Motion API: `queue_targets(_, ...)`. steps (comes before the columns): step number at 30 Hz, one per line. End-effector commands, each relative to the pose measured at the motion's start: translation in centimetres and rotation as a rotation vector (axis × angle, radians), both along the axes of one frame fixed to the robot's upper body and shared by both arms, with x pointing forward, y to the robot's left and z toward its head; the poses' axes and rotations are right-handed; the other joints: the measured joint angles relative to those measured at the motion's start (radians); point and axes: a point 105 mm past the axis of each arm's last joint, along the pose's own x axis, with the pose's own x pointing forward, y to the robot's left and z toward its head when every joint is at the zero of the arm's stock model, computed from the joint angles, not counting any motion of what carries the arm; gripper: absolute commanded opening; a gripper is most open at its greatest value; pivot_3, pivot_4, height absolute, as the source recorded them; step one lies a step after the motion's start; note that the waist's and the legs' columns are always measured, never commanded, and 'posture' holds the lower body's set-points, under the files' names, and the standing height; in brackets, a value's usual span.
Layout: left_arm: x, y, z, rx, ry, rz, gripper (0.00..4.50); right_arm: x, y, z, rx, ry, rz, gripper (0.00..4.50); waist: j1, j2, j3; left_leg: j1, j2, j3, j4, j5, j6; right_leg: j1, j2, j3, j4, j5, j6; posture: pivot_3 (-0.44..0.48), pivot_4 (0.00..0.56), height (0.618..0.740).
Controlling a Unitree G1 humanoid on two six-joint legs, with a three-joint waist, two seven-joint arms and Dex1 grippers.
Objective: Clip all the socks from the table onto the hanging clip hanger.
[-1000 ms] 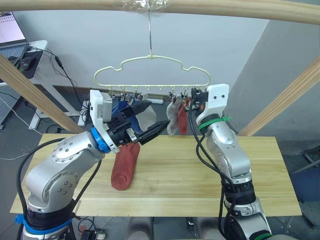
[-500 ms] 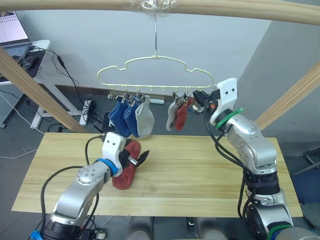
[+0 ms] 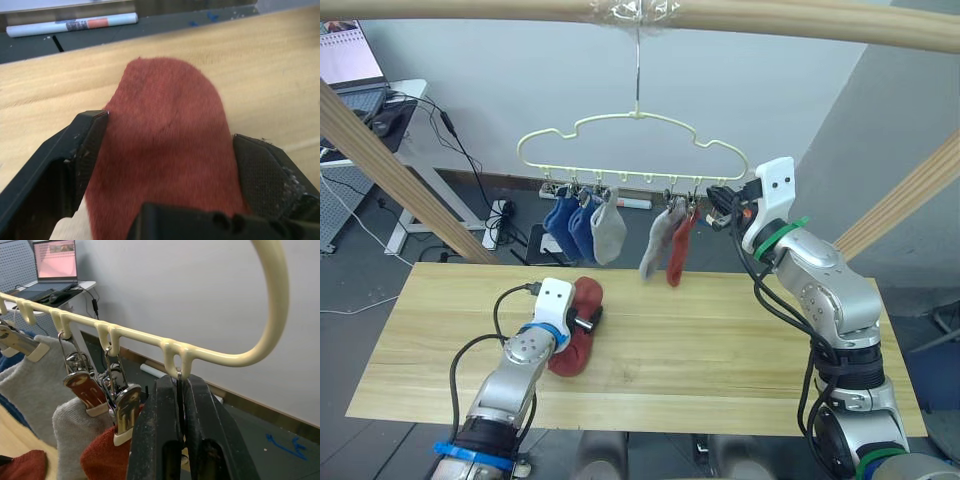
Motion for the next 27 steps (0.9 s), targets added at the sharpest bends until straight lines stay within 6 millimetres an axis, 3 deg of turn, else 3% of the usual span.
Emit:
queue_targets(1,-2.0,0.9,-3.9,-0.061,0.189,0.047,4.5,0.0,-0.9,-1.1,-0.034,0.034,-0.052,0.04,0.0,0.0,-0.001,0.001,0.0,0.0,0.0,0.0,0.0,0.001,0.0,0.0,0.0,0.0,0.0,0.073,0.255,0.74)
queue_targets(5,-3.2,0.3,-4.8,-0.147,0.271,0.047,3.99,0.0,-1.1,-1.3,-0.041,0.039,-0.061,0.0,-0.005,0.002,-0.005,0.003,0.0,0.0,0.0,0.0,0.0,0.002,0.0,0.0,0.0,0.0,0.0,0.069,0.26,0.74)
queue_targets(11,-4.4,-0.9,-4.8,-0.212,0.305,0.022,2.44,0.2,-1.7,-1.0,-0.092,0.012,-0.067,0.0,-0.008,0.008,-0.009,0.004,-0.001,0.0,0.0,0.0,0.0,0.003,-0.001,0.001,0.0,-0.003,0.005,0.071,0.262,0.74)
queue_targets(14,-4.6,-2.8,-3.9,-0.248,0.278,-0.057,1.62,0.5,-1.8,-1.1,-0.068,0.032,-0.072,0.0,-0.01,0.008,-0.009,0.005,-0.002,0.001,0.0,0.0,0.0,0.004,-0.001,0.002,0.0,-0.003,0.005,0.071,0.262,0.74)
queue_targets(19,-3.5,-7.0,1.4,-0.461,0.059,-0.201,0.15,0.7,-2.3,-1.2,-0.023,0.089,-0.081,0.0,-0.005,0.007,-0.008,0.003,-0.002,0.001,0.0,0.0,0.0,0.003,-0.002,0.002,0.0,-0.003,0.006,0.083,0.265,0.74)
queue_targets(22,-3.5,-8.3,3.4,-0.569,0.014,-0.212,0.03,0.9,-3.0,-0.6,-0.029,0.094,-0.093,0.0,-0.002,0.004,-0.007,0.0,-0.002,-0.002,0.001,0.0,0.0,0.002,-0.002,-0.001,-0.001,-0.003,0.005,0.077,0.266,0.74)
queue_targets(27,-5.1,-12.7,8.3,-0.615,-0.112,-0.496,0.03,1.1,-4.8,-0.3,0.192,0.333,-0.154,0.0,-0.002,0.004,-0.007,0.0,-0.002,-0.002,0.0,0.0,0.0,0.002,-0.002,0.0,-0.001,-0.002,0.003,0.077,0.265,0.74)
